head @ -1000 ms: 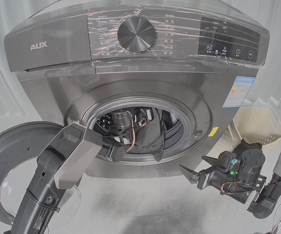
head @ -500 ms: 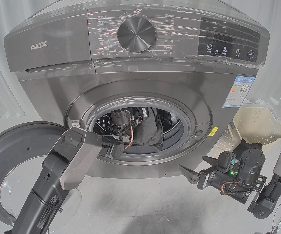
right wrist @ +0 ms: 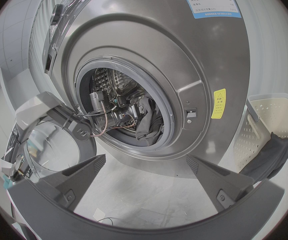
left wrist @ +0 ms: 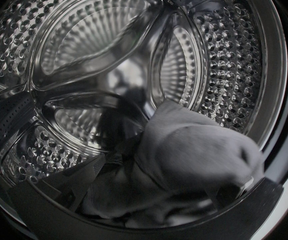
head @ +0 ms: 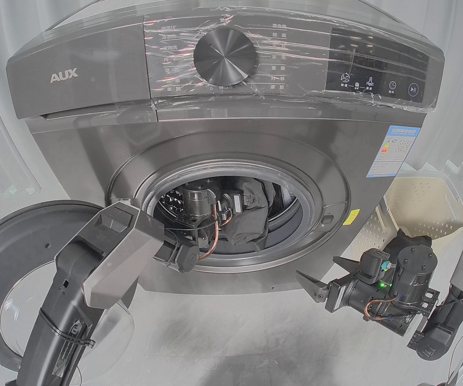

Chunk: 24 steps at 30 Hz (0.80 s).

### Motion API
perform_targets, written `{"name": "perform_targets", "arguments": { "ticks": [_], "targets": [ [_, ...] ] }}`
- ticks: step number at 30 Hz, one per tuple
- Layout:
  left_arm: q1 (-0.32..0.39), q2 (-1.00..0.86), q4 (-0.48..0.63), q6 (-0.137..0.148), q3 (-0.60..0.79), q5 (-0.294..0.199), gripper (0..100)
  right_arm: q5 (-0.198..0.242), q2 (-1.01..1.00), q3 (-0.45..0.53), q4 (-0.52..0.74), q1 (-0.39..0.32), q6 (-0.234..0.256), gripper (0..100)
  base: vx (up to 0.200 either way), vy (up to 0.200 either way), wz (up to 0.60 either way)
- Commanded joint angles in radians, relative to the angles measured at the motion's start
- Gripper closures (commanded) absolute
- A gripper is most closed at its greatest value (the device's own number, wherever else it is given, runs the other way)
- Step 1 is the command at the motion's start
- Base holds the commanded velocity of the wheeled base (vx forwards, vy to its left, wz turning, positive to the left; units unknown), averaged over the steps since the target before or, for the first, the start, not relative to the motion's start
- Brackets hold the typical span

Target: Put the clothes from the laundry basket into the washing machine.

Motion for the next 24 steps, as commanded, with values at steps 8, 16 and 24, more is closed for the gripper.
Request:
{"name": "perform_targets", "arguments": {
  "ticks": [8, 16, 24],
  "targets": [
    [-0.019, -0.152, -0.008, 0.009, 0.205, -0.014, 0, 0.000, 0.003, 0.001, -0.001, -0.003, 0.001, 0, 0.000, 0.000, 0.00],
    [-0.020, -0.149, -0.031, 0.010, 0.242, -0.017, 0, 0.000, 0.004, 0.003, -0.001, -0.003, 0.001, 0, 0.000, 0.000, 0.00],
    [-0.028, -0.154, -0.053, 0.030, 0.322, -0.033, 0, 0.000, 0.023, 0.001, -0.002, -0.001, 0.001, 0, 0.000, 0.000, 0.00]
  ]
}}
